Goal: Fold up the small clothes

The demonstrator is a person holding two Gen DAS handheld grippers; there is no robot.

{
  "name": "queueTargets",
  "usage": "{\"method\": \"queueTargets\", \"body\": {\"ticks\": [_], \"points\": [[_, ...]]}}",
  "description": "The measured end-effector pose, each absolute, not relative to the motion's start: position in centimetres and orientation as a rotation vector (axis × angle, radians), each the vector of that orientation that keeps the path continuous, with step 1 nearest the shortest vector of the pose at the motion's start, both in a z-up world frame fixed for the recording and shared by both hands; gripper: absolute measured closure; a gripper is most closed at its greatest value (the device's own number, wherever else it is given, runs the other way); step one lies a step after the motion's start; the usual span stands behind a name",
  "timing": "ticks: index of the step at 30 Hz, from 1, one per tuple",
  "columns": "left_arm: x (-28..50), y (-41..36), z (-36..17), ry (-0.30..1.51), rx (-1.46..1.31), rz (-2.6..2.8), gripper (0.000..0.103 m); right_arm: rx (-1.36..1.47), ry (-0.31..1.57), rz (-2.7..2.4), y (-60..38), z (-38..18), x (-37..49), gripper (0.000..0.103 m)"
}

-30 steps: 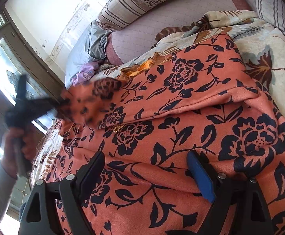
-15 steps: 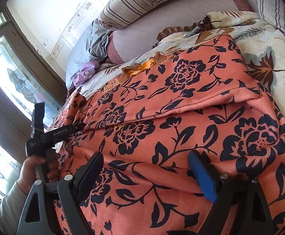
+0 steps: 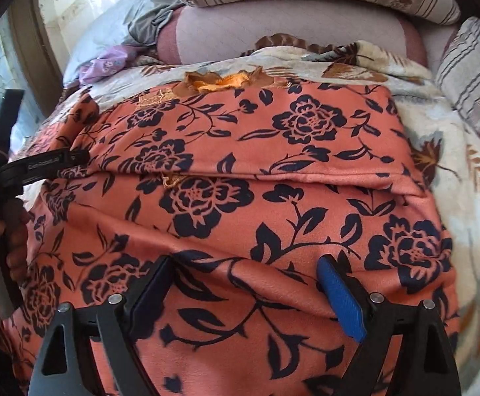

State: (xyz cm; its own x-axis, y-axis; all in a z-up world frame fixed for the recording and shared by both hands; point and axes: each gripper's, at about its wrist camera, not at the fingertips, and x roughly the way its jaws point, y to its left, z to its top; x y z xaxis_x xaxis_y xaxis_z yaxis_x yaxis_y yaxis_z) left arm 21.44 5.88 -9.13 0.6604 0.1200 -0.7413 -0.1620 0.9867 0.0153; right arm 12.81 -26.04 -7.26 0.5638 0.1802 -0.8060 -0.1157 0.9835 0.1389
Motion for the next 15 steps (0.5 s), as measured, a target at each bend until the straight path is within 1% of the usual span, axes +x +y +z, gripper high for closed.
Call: {"method": "queueTargets", "body": {"ticks": [3, 6, 15], "points": [[20.5, 6.6, -7.7, 0.787, -0.096, 0.141, 0.017, -0.003, 0.941, 0.103, -25.3, -5.7, 12.5, 0.013], [20.8, 7.1, -7.5, 0.792, -0.101, 0.139, 0.017, -0.089, 0.924, 0.042, -25.0, -4.4, 12.3, 0.013], [20.7, 6.5, -7.3, 0.757, -0.115, 0.109, 0.017, -0.172, 0.881, -0.077, -25.5, -1.2, 11.7, 0.013]]}}
